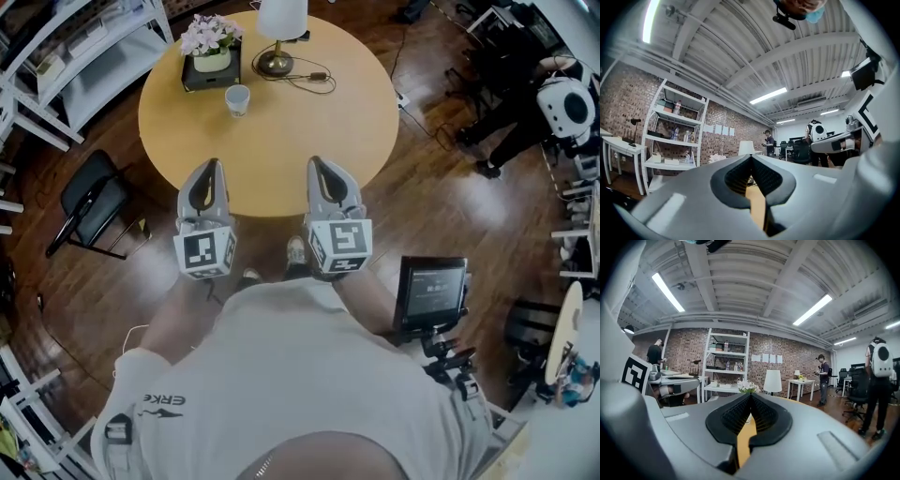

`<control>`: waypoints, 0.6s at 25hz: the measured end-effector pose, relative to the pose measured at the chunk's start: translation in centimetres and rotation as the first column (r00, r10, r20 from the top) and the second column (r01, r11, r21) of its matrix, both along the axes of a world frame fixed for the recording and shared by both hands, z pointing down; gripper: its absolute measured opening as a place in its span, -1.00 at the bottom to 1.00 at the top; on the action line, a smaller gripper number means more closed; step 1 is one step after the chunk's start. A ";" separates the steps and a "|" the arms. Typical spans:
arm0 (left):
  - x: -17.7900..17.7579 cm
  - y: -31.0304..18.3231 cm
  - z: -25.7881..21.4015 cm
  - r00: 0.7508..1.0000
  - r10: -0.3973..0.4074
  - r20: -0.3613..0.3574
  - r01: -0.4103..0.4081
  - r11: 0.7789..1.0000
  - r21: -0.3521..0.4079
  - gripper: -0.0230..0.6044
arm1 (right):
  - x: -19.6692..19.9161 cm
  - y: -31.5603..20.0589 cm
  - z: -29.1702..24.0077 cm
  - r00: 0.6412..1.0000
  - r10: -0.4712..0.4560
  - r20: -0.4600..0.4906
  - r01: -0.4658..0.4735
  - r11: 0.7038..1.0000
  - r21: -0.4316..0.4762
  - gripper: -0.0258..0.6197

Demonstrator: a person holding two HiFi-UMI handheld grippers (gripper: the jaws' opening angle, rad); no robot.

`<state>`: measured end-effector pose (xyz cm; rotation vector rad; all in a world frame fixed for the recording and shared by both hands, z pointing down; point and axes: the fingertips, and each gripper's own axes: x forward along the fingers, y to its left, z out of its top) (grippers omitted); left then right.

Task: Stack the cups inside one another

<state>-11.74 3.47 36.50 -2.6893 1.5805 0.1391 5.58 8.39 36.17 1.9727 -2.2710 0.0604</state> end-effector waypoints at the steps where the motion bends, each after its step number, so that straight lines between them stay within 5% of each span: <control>1: 0.0 0.3 0.2 1.000 0.002 0.000 -0.002 1.000 -0.002 -0.92 | -0.1 0.3 0.1 1.000 -0.002 -0.003 0.002 1.000 -0.002 -0.88; 15: 2.5 3.0 0.0 1.000 -0.018 0.021 0.018 1.000 -0.013 -0.92 | 2.3 2.3 0.2 0.998 -0.035 0.056 0.036 0.999 -0.013 -0.88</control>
